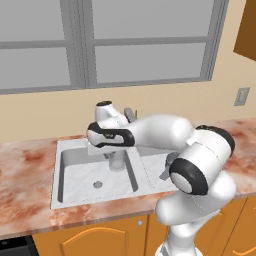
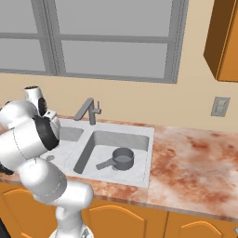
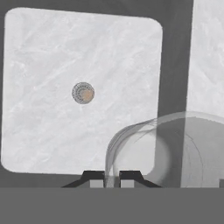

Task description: Move any existing items from the left basin to the right basin for drying. Then move the glass cup from the counter to the left basin of the sink for washing.

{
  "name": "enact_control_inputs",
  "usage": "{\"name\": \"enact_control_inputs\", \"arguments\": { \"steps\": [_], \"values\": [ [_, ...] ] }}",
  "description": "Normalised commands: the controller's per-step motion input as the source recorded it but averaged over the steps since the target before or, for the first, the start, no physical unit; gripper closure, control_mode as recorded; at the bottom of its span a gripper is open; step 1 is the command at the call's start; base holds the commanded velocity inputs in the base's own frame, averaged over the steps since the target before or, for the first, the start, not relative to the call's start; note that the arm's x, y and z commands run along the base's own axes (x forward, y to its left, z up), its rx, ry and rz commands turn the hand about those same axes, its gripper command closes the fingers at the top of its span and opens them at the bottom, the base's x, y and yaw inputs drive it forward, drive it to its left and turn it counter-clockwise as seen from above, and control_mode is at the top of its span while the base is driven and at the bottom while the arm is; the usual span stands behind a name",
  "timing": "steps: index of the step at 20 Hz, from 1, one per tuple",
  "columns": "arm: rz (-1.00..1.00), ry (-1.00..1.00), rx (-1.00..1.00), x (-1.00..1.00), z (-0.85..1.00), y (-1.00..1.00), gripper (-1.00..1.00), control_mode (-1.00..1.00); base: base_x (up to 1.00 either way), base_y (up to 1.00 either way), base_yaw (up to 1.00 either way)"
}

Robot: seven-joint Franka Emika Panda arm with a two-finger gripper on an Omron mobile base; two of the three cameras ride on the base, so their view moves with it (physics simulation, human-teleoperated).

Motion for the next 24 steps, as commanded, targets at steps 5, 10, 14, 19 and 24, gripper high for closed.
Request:
{"name": "enact_control_inputs", "arguments": {
  "steps": [5, 10, 14, 19, 24],
  "values": [
    [0.01, 0.00, -0.01, 0.30, -0.40, 0.40, 1.00, -1.00, 0.00, 0.00, 0.00],
    [0.01, 0.00, -0.01, 0.32, -0.42, 0.35, 1.00, -1.00, 0.00, 0.00, 0.00],
    [0.00, 0.01, -0.04, 0.34, -0.47, 0.36, 1.00, -1.00, 0.00, 0.00, 0.00],
    [0.00, 0.01, -0.05, 0.32, -0.48, 0.35, 1.00, -1.00, 0.00, 0.00, 0.00],
    [0.00, 0.00, -0.03, 0.22, -0.41, 0.25, 1.00, -1.00, 0.00, 0.00, 0.00]
  ]
}}
